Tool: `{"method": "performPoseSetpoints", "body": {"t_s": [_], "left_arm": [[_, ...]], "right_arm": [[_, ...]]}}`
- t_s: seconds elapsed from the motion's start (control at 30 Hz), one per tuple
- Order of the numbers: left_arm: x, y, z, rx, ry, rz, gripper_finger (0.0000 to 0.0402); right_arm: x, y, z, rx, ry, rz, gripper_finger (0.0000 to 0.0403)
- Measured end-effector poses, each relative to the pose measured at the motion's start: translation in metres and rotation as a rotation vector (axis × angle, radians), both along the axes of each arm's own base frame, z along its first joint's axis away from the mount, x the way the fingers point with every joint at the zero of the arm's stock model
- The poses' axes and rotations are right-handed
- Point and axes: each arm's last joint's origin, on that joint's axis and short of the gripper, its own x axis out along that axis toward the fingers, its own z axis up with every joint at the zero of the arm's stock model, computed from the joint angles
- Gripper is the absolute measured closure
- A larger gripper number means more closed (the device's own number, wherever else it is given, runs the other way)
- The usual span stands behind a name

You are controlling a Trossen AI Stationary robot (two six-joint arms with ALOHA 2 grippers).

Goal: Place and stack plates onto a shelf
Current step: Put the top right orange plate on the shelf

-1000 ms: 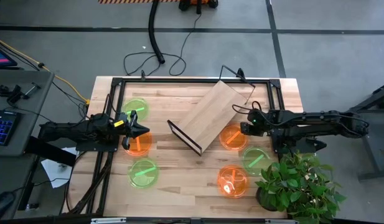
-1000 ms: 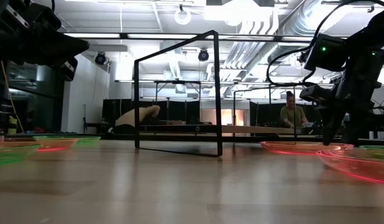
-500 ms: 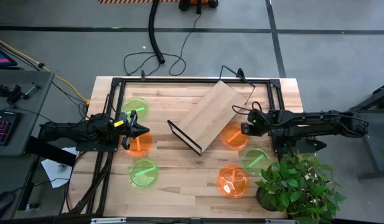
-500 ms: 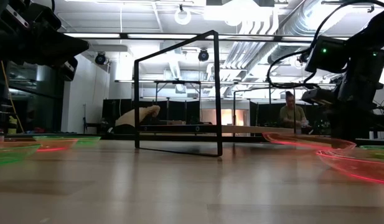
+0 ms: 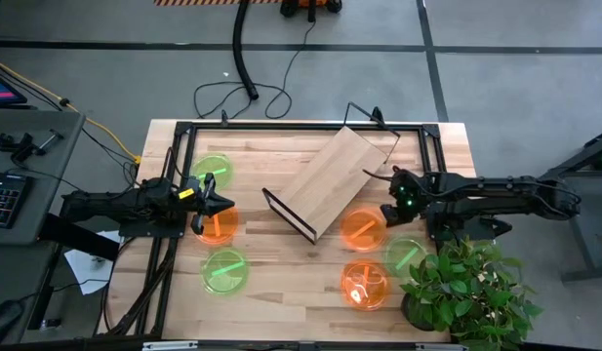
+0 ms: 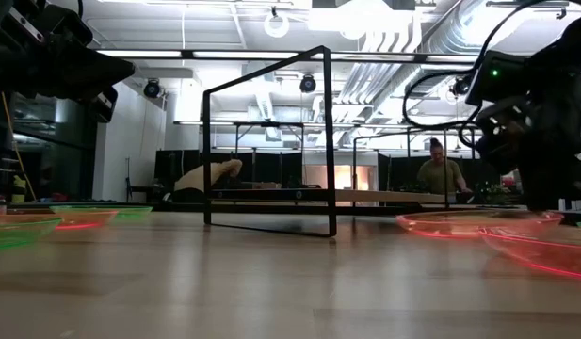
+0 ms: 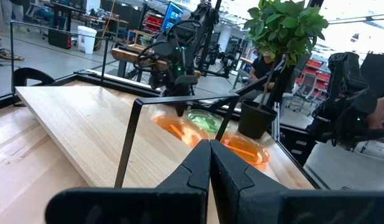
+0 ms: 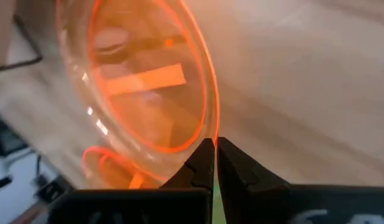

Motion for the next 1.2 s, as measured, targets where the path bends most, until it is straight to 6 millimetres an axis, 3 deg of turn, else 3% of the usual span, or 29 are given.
{"method": "performPoseSetpoints", "body": {"t_s": [0.3,0.57,0.93,1.2], "left_arm": [[0.0,0.0,0.0,0.0,0.001,0.0,0.0401],[0.0,0.0,0.0,0.0,0.0,0.0,0.0401],[0.0,0.0,0.0,0.0,0.0,0.0,0.0401],[0.0,0.0,0.0,0.0,0.001,0.0,0.0401]], "right_arm": [[0.005,0.0,0.005,0.04,-0.09,0.04,0.0403],[0.007,-0.003,0.004,-0.026,-0.052,-0.082,0.0394],[0.009,-0.01,0.004,-0.231,-0.041,-0.149,0.0244],[0.014,-0.004,0.005,-0.248,-0.072,-0.079,0.0222]]}}
